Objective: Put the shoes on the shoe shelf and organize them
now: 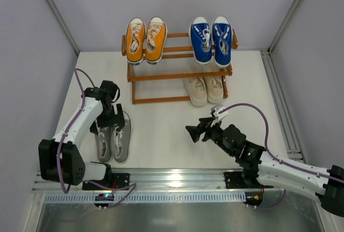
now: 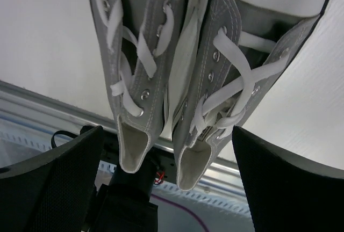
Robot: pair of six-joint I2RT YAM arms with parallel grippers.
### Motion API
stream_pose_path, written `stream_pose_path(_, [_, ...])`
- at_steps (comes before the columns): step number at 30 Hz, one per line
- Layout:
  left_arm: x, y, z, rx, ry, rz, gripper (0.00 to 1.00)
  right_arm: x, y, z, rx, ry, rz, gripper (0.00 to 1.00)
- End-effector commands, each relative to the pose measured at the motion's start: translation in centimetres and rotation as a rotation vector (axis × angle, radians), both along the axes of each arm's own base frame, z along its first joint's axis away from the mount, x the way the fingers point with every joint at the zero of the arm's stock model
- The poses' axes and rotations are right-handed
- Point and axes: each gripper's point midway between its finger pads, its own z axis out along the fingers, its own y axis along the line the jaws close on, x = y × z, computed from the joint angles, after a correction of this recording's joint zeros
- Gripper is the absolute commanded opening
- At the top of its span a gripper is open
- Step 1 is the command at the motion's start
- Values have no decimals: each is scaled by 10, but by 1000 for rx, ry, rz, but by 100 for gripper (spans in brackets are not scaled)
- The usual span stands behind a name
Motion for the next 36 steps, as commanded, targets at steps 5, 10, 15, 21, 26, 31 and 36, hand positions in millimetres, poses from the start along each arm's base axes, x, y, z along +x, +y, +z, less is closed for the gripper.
stream_pose_path(5, [2, -20, -11, -111, 74, -114, 100, -8, -2, 11, 57, -27, 27, 79])
stream_pose_path(10, [6, -3, -16, -4, 135, -91, 100, -11, -4, 5, 64, -10, 28, 79])
stream_pose_path(15, [10, 1, -29, 30, 177, -88, 100, -13, -9, -1, 71, 8, 14, 79])
stream_pose_path(21, [14, -6, -46, -4, 240, -105, 89, -14, -9, -2, 68, 9, 17, 79])
stream_pose_path(26, [11, -28, -53, -134, 261, -134, 29, -14, -9, -7, 48, 17, 21, 77])
stream_pose_path(31, [10, -40, -43, -202, 223, -143, 0, -14, -9, -8, 42, 27, 23, 74])
stream_pose_path(36, [1, -57, -10, -252, 124, -191, 0, -14, -11, -10, 17, 43, 13, 73])
